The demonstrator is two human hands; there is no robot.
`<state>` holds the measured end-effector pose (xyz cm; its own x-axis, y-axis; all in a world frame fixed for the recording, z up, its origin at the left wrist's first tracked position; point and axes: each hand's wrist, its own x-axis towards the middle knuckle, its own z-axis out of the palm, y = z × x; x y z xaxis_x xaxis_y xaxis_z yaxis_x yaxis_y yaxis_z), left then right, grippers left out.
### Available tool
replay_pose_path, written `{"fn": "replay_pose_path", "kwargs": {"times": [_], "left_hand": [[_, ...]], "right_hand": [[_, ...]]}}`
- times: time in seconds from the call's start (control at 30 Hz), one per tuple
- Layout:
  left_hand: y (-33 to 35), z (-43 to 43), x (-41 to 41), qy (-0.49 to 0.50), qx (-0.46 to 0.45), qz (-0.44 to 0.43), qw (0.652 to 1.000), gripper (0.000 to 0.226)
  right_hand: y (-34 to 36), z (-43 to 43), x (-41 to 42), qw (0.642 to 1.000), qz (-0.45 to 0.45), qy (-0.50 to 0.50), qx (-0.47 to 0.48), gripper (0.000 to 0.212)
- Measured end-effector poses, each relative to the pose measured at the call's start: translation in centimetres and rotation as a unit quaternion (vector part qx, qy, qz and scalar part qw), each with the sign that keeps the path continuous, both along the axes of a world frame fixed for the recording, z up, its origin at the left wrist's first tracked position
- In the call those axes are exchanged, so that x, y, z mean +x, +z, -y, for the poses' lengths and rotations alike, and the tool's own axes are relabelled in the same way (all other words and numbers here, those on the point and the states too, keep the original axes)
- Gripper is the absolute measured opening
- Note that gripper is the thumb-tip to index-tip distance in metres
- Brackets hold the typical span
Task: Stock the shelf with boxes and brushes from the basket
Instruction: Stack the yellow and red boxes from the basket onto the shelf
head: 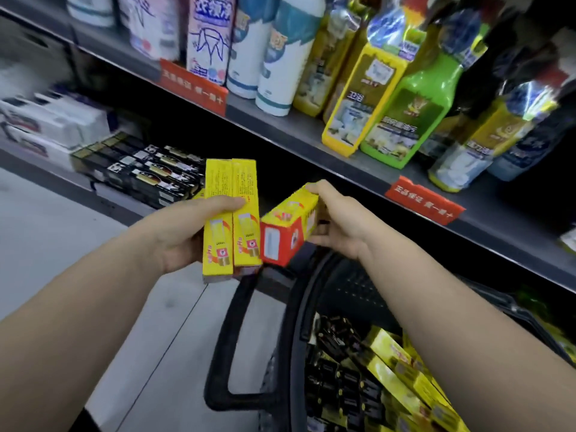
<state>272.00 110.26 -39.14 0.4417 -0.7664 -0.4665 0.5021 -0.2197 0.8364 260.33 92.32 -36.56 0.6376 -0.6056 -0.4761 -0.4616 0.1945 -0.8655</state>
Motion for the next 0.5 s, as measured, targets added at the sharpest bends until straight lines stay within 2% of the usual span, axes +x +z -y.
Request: {"fn": "replay_pose_path", "kwargs": {"times": [0.1,0.2,0.27,0.33,0.4,0.5], "left_hand": [[-2.1,-0.3,3.0,0.096,0.031,0.052,0.994,0.032],[-4.3,-0.3,5.0,0.165,0.076,0.077,0.98,0.041],[-5.3,-0.2,5.8,0.178,0.094,0.07,0.977,0.05],[-6.2,0.1,6.4,0.19,0.096,0.06,0.975,0.05],[-7.0,0.4,7.0,0.215,0.091,0.055,0.971,0.038],[-8.1,0.5,8.0,0.256,0.074,0.047,0.963,0.013]], "right_hand": [[-2.1,1.5,3.2,0.999,0.005,-0.036,0.023,0.024],[-4.8,3.4,6.1,0.998,-0.016,-0.063,-0.007,0.032],[-6.7,4.8,7.9,0.994,-0.048,-0.079,-0.057,0.04],[-8.6,6.3,9.6,0.981,-0.095,-0.079,-0.146,0.049],[-10.1,7.8,11.2,0.965,-0.127,-0.058,-0.224,0.063],[-11.8,9.4,14.1,0.931,-0.196,0.047,-0.306,0.057]]}}
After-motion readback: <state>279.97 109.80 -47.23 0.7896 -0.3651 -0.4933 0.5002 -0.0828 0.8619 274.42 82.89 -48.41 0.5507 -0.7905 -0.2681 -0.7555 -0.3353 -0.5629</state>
